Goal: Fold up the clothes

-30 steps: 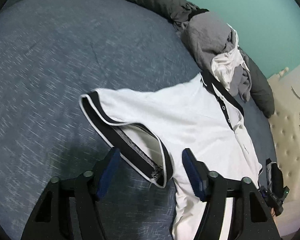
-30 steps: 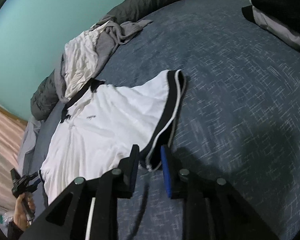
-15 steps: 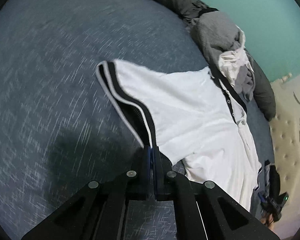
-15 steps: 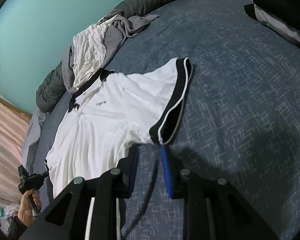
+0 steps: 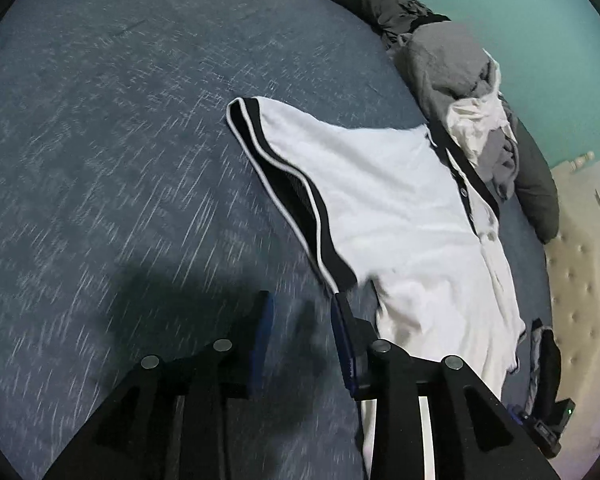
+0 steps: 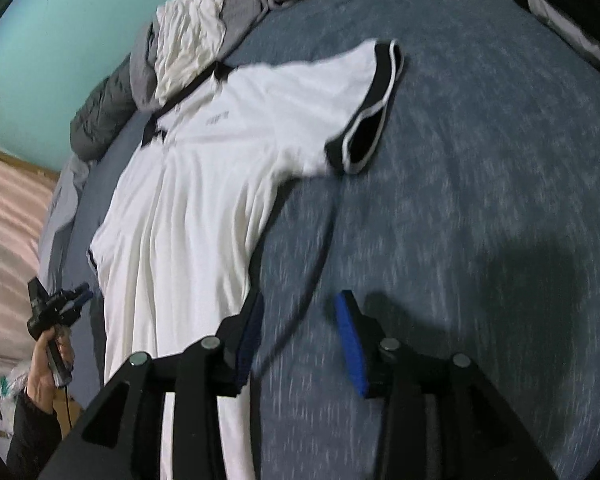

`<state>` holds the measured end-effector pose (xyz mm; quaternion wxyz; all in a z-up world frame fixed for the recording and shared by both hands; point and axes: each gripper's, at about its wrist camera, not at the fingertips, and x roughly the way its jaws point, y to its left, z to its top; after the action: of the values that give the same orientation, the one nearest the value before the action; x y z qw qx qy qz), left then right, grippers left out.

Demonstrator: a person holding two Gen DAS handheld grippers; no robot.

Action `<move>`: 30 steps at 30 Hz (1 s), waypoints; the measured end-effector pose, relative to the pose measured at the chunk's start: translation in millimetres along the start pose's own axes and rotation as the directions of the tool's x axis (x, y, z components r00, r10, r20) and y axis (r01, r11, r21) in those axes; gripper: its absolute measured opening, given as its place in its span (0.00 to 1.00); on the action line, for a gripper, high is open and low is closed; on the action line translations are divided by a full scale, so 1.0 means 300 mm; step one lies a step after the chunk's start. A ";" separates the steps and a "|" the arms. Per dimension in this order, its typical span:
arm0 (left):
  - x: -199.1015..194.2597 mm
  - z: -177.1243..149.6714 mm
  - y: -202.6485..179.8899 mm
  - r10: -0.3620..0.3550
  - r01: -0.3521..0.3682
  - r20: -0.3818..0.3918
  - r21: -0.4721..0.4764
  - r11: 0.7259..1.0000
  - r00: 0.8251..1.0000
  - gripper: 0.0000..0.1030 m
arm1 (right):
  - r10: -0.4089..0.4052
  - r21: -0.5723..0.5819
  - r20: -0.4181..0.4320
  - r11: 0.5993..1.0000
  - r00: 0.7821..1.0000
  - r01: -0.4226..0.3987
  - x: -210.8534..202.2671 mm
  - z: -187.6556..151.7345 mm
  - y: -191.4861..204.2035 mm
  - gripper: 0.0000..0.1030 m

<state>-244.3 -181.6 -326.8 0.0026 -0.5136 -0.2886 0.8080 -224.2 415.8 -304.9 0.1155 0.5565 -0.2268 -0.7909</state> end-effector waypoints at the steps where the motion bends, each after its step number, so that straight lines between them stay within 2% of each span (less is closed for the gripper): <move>1: -0.012 -0.023 -0.010 0.000 0.000 -0.017 0.026 1.000 1.000 0.34 | 0.000 -0.009 -0.020 1.000 1.000 0.000 -0.002 -0.018 0.009 0.38; 5: -0.061 -0.130 -0.059 -0.001 0.013 -0.084 0.139 0.990 0.996 0.35 | 0.005 -0.051 -0.099 0.999 0.995 -0.010 -0.011 -0.099 0.050 0.39; 8: -0.096 -0.230 -0.106 -0.009 0.038 -0.134 0.222 0.974 0.991 0.35 | 0.008 -0.075 -0.151 0.997 0.989 -0.020 -0.019 -0.180 0.076 0.45; 11: -0.119 -0.325 -0.142 -0.015 0.066 -0.184 0.272 0.960 0.983 0.35 | 0.016 -0.097 -0.196 0.995 0.980 -0.036 -0.020 -0.259 0.099 0.46; 16: -0.141 -0.454 -0.188 0.026 0.062 -0.233 0.361 0.930 0.972 0.35 | -0.023 -0.138 -0.236 0.990 0.971 -0.010 -0.019 -0.373 0.138 0.46; 22: -0.190 -0.528 -0.174 0.046 0.050 -0.236 0.386 0.921 0.971 0.35 | -0.025 -0.176 -0.214 0.984 0.977 -0.014 -0.061 -0.448 0.209 0.46; 25: -0.221 -0.543 -0.174 0.047 0.045 -0.226 0.387 0.921 0.973 0.35 | -0.025 -0.202 -0.229 0.979 0.973 -0.023 -0.048 -0.471 0.263 0.46; 30: -0.259 -0.557 -0.183 0.049 0.038 -0.211 0.391 0.920 0.976 0.35 | -0.054 -0.234 -0.322 0.972 0.945 -0.024 0.041 -0.539 0.333 0.46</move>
<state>-84.6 -81.7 -287.7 0.1346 -0.5884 -0.1173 0.7886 -84.6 286.4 -311.5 0.2103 0.6637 -0.1050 -0.7101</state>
